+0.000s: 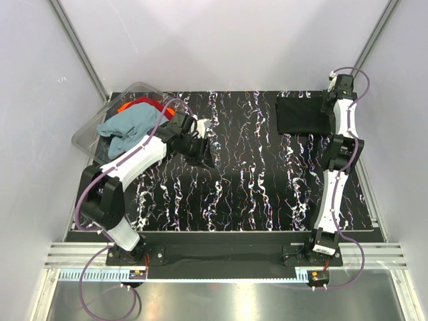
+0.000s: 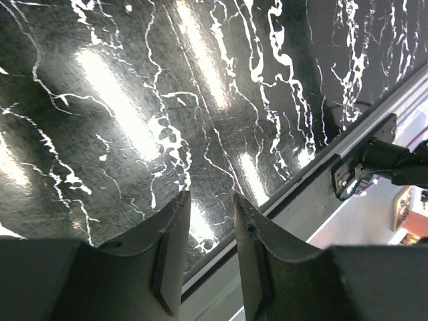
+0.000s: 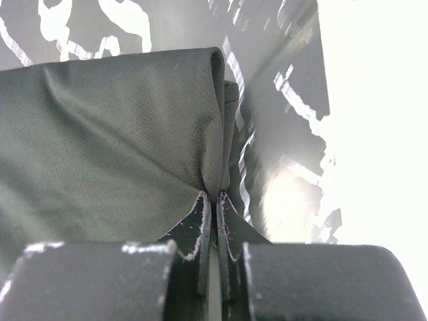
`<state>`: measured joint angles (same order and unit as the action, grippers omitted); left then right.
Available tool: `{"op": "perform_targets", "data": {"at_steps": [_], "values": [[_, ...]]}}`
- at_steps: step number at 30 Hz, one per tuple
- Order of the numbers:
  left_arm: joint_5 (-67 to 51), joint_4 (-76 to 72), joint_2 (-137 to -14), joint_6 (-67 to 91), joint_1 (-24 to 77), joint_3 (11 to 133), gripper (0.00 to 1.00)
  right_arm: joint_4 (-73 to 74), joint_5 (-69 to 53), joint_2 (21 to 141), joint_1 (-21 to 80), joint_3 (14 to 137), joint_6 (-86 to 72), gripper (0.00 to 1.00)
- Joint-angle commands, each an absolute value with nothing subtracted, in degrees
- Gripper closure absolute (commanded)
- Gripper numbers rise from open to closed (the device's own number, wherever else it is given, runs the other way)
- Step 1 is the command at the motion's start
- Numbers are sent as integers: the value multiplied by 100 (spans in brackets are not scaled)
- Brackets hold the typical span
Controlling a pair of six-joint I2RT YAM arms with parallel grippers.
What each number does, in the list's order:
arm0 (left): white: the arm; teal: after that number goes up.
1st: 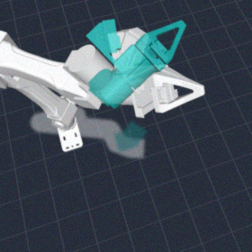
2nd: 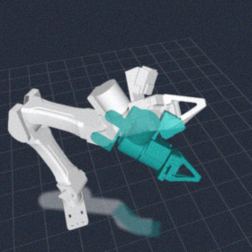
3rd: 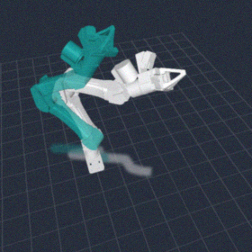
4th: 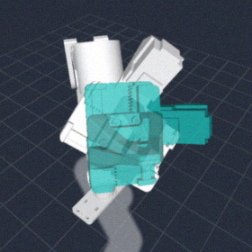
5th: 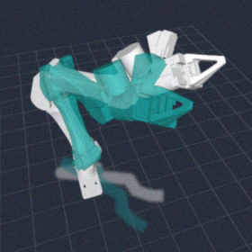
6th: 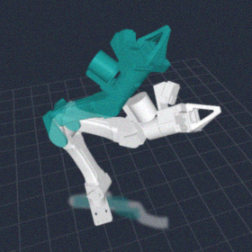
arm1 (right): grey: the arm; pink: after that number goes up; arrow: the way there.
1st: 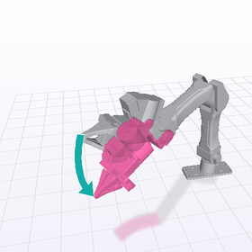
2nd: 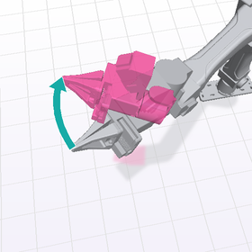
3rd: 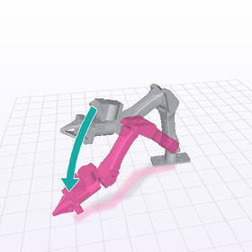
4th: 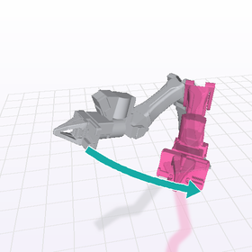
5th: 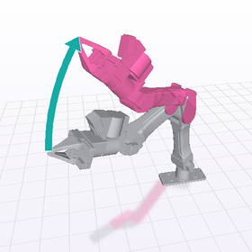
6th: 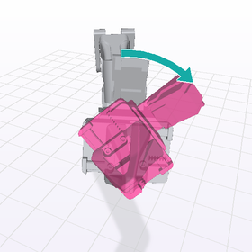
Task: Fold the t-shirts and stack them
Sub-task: Neatly place the folded tshirt to the corner
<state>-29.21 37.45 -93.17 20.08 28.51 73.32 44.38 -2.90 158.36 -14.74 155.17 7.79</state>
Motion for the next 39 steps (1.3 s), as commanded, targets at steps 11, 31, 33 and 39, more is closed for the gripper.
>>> {"op": "perform_targets", "data": {"at_steps": [11,31,33,39], "values": [[-3287,3595,-9562,2118,2795,7462,60,3164,360,16444,-1477,16014,1740,90],[-3392,3472,-9334,1969,2795,7392,59,2276,1081,15980,-1336,15988,1803,25],[-3393,3445,-9264,1934,2795,7392,59,2268,1098,15769,-1310,15874,1749,21],[-3182,3252,-8851,1942,2795,7392,59,2338,1713,14337,-1038,14803,1267,3]]}}
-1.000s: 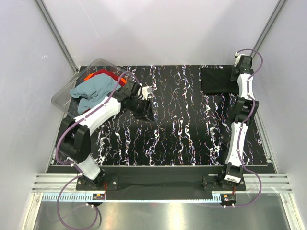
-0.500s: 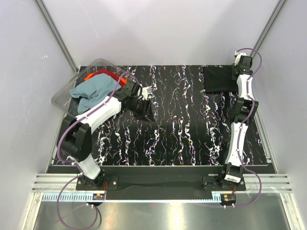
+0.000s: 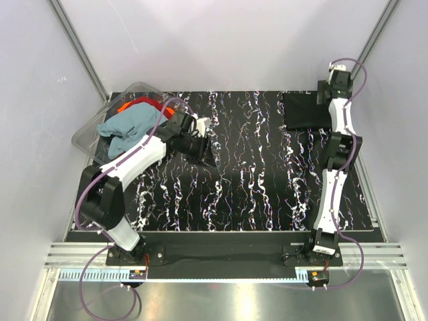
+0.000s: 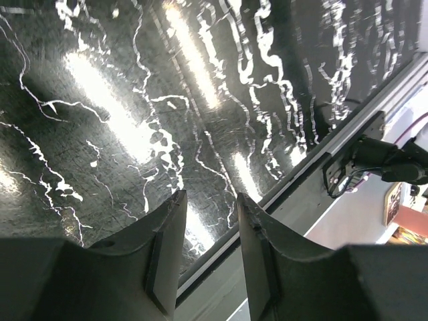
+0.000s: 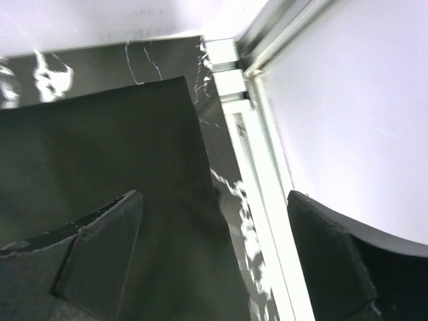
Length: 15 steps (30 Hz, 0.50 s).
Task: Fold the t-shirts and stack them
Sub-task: Neatly place the folded tshirt to the corner, then reset both grippers
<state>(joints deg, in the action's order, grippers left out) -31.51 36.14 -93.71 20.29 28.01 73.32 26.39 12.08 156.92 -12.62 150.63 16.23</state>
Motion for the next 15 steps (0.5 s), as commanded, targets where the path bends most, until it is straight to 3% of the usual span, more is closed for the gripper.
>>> {"op": "perform_targets", "data": {"at_steps": [1,5,8,11,15], "values": [[-3016,3182,-8677,1951,2795,7374,59,2399,1731,13839,-1002,14374,987,0],[-2339,3033,-8079,1942,2690,7374,59,3100,1741,12790,-748,13817,81,0],[-1838,2699,-7385,1942,2497,7076,58,4626,1121,12201,-545,13852,-1428,0],[-1591,2321,-6778,1934,2321,6751,57,4170,-766,11165,-178,12240,-2476,0],[-1573,2127,-6364,1846,2276,6627,54,3955,-967,9769,886,10209,-2733,0]]}}
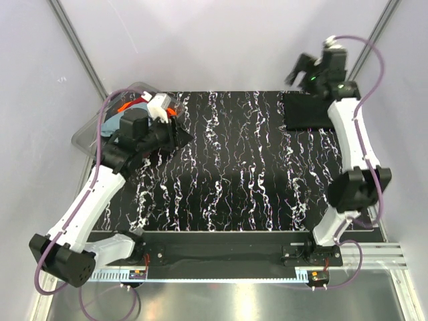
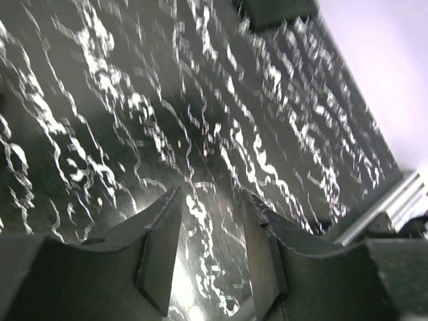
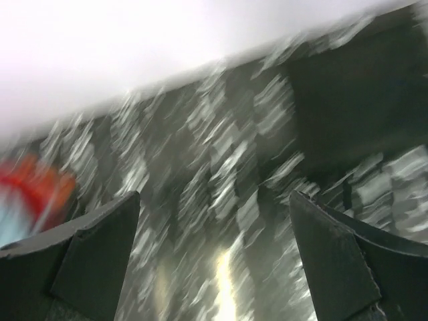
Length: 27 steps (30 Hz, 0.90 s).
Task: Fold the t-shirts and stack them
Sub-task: Reset both grippers
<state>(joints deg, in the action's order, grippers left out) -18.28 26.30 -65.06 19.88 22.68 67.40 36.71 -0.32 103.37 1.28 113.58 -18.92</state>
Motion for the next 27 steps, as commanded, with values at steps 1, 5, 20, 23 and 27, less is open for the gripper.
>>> {"op": "perform_targets", "data": {"at_steps": [1,5,20,23,27], "values": [[-1565,2136,-6311,1793,2276,6601,53,3955,-1158,9556,1079,9969,-2742,0],[-1477,2215,-5934,1714,2276,6452,48,3711,-1800,8431,1476,8608,-3075,0],[-1898,2610,-4931,2197,2276,5801,1,3533,-1117,4887,1512,6082,-3138,0],[-2013,2628,-4878,2232,2276,5792,1,3524,-1081,4816,1512,6047,-3138,0],[-2004,2759,-4790,2145,2276,5801,1,3516,-1195,4851,1512,6169,-3129,0]]}}
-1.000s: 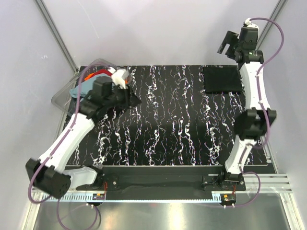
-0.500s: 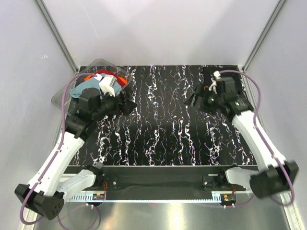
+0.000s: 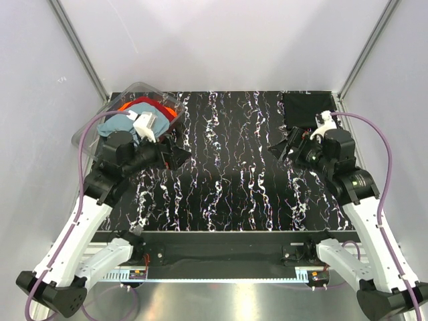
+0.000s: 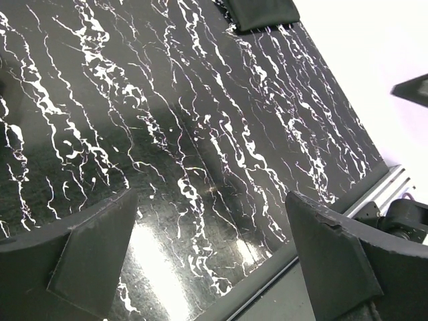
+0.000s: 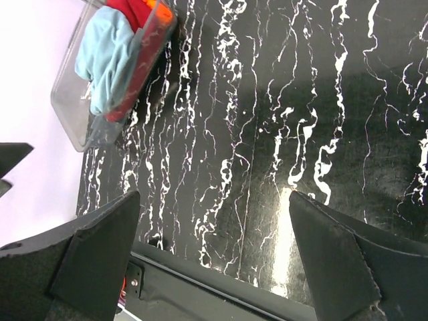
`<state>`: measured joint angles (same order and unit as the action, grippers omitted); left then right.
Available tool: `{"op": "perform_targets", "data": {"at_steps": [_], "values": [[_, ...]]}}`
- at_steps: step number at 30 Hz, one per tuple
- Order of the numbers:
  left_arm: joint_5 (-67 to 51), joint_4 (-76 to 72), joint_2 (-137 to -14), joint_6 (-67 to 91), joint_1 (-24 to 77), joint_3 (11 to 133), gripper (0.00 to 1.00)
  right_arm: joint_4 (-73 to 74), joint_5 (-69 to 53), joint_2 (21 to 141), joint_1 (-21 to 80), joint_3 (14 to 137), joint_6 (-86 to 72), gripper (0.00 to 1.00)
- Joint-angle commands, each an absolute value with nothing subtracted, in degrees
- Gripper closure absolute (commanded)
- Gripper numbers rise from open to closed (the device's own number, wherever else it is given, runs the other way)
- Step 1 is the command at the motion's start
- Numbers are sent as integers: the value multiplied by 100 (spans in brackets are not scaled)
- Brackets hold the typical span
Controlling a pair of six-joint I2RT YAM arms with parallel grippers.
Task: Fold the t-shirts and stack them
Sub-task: Reset both grippers
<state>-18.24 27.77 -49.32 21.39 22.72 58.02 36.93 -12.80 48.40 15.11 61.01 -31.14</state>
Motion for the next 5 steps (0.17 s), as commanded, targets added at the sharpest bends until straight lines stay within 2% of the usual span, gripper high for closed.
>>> {"op": "perform_targets", "data": {"at_steps": [1,5], "values": [[-1995,2777,-4773,2110,2276,5818,1,3516,-1213,4852,1503,6196,-3120,0],[-1986,2804,-4755,2074,2276,5836,1,3516,-1099,4843,1512,6240,-3111,0]]}}
